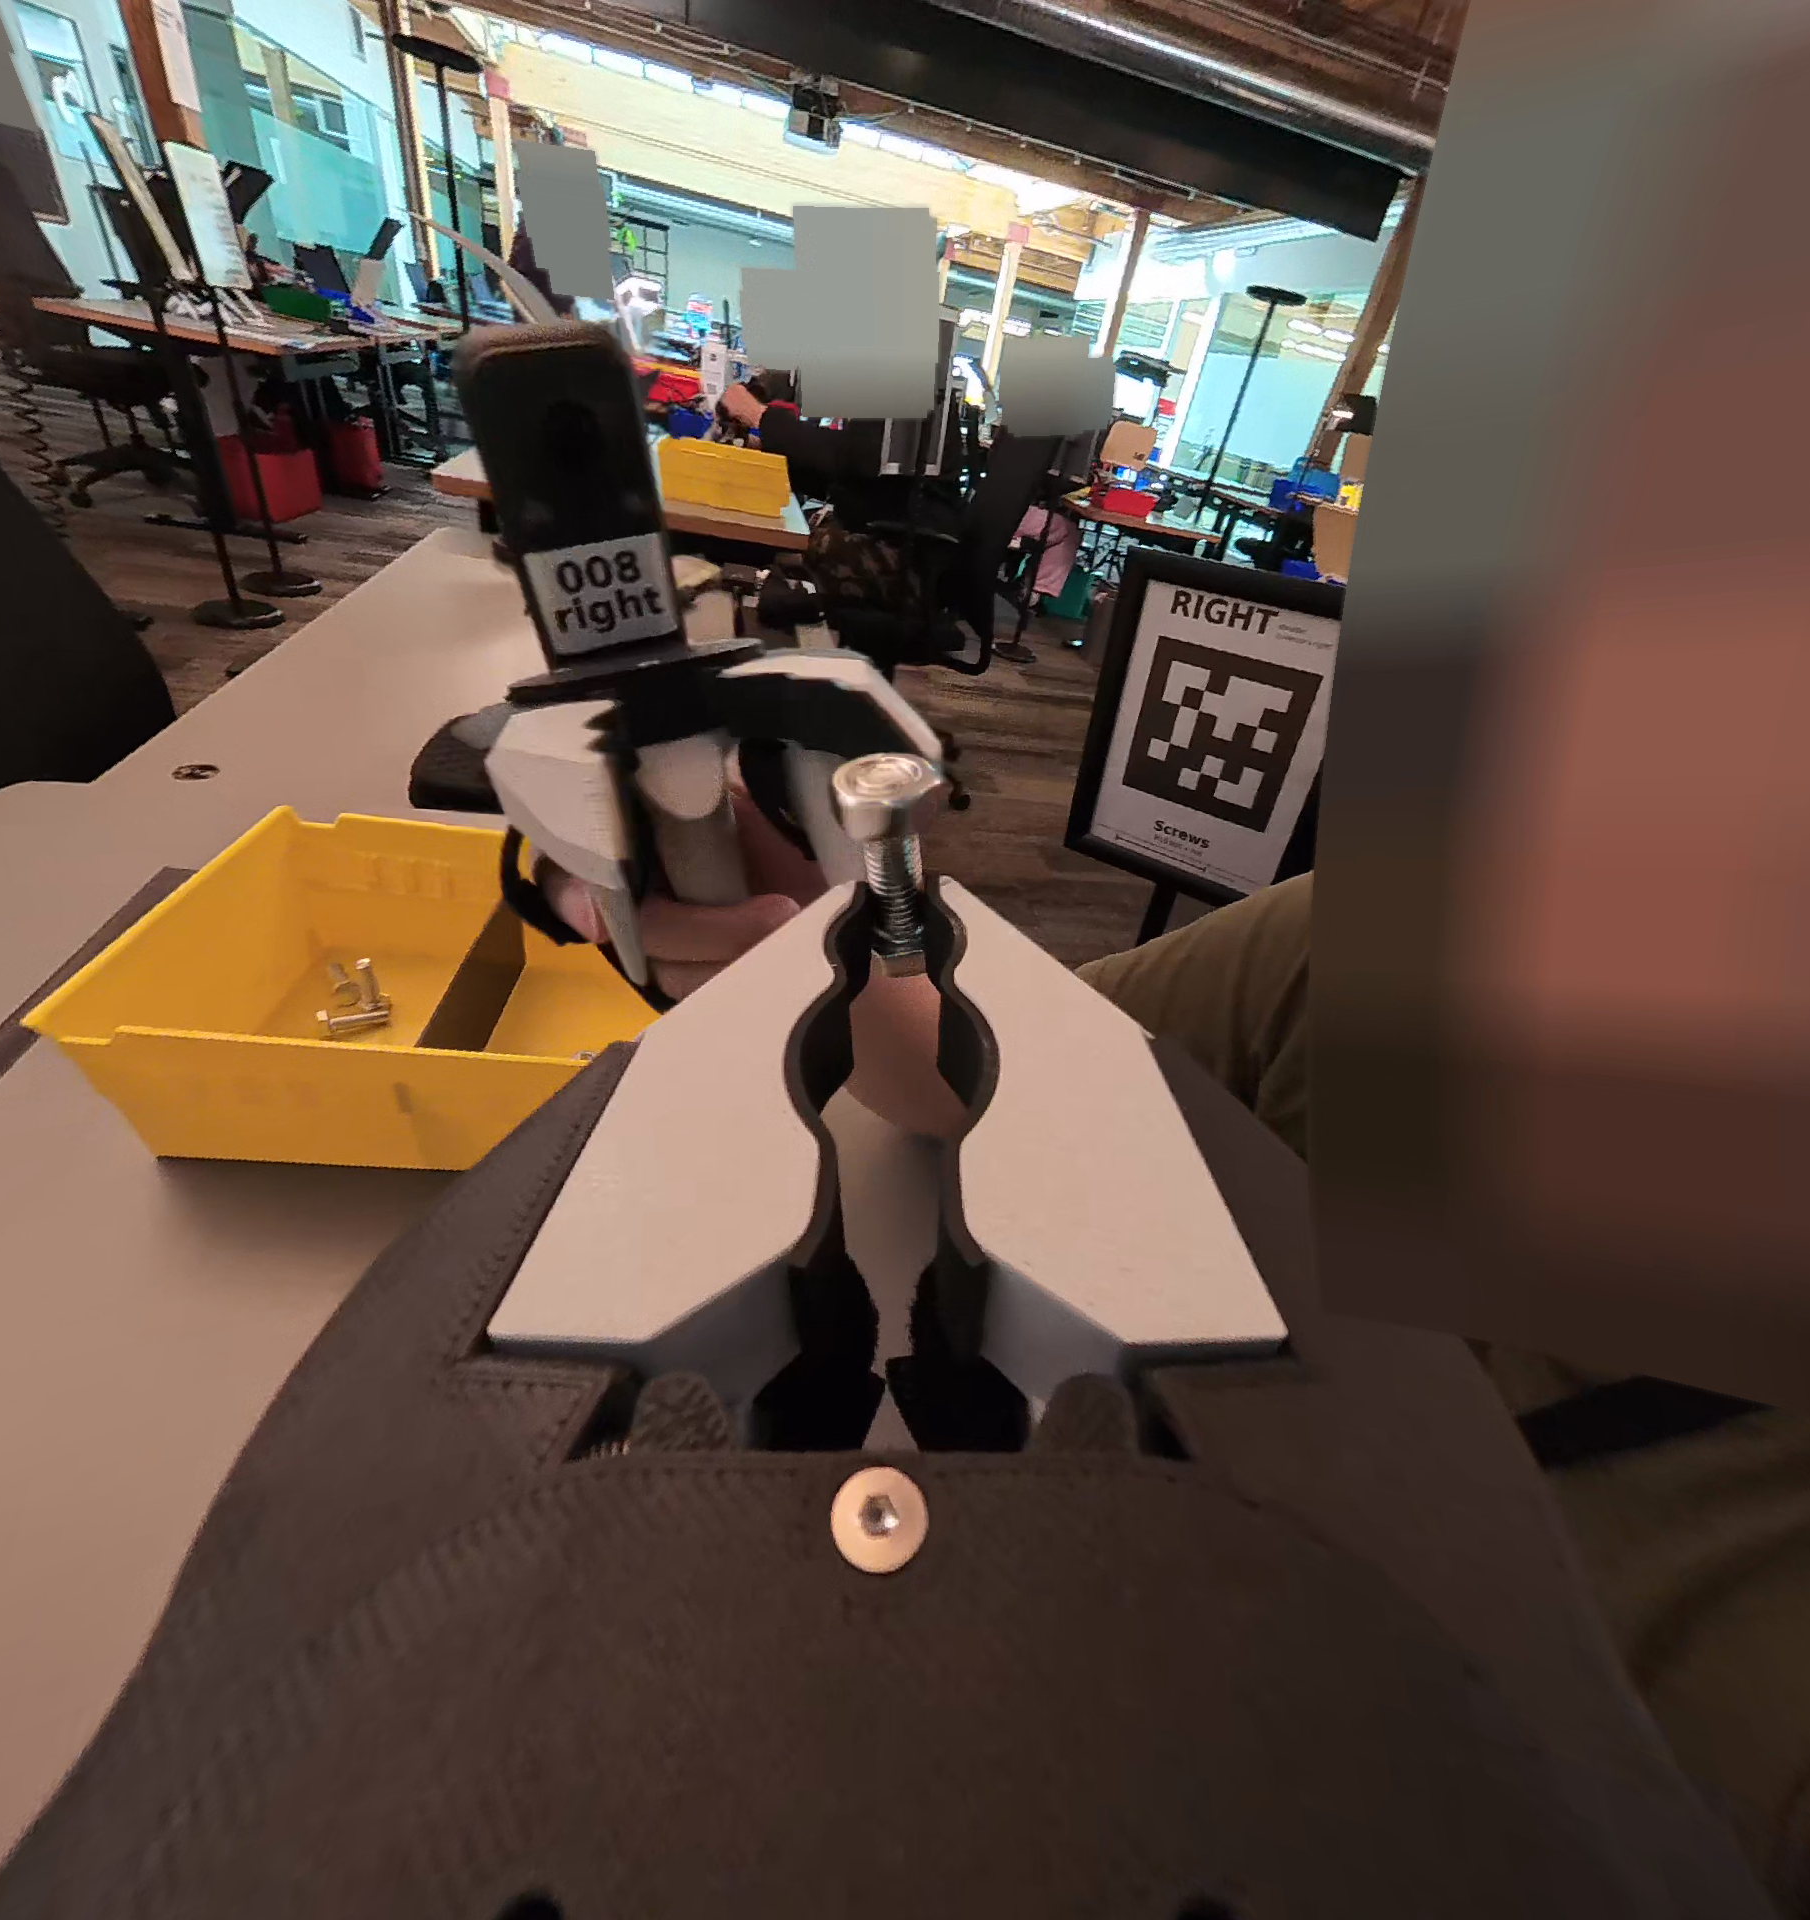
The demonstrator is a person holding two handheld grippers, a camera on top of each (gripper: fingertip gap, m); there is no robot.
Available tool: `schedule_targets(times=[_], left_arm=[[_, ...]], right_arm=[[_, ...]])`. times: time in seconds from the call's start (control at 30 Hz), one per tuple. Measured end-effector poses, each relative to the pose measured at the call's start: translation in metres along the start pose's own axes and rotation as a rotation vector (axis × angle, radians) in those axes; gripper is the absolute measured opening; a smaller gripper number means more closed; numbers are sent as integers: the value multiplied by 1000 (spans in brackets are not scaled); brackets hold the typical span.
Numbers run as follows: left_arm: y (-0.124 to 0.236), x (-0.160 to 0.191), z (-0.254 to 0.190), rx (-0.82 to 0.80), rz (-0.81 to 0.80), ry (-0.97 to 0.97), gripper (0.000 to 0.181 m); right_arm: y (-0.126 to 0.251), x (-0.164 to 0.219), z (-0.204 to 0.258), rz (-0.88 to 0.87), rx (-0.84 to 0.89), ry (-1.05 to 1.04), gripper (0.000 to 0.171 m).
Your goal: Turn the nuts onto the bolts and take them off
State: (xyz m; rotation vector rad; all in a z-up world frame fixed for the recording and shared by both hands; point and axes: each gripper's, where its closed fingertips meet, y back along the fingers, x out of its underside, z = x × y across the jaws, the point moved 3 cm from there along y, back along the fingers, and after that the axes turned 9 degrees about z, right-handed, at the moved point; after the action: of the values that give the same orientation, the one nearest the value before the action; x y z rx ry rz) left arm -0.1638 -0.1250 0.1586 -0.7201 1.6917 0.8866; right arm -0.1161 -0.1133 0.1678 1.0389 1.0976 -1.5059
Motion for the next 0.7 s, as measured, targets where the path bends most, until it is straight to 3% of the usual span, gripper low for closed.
schedule_targets(times=[0.13, 0.37, 0.57, 0.7], left_arm=[[5, -3, -4, 7, -20, -9, 7], [0, 2, 9, -107, 25, -28, 7], [8, -3, 2, -91, -8, -40, 7], [6, 0, 12, -168, 23, -51, 7]], right_arm=[[19, -8, -16, -78, 9, -75, 37], [-4, 0, 5, 9, 18, 23, 42], [18, -7, -17, -57, 38, -43, 37], [4, -5, 0, -12, 35, 34, 41]])
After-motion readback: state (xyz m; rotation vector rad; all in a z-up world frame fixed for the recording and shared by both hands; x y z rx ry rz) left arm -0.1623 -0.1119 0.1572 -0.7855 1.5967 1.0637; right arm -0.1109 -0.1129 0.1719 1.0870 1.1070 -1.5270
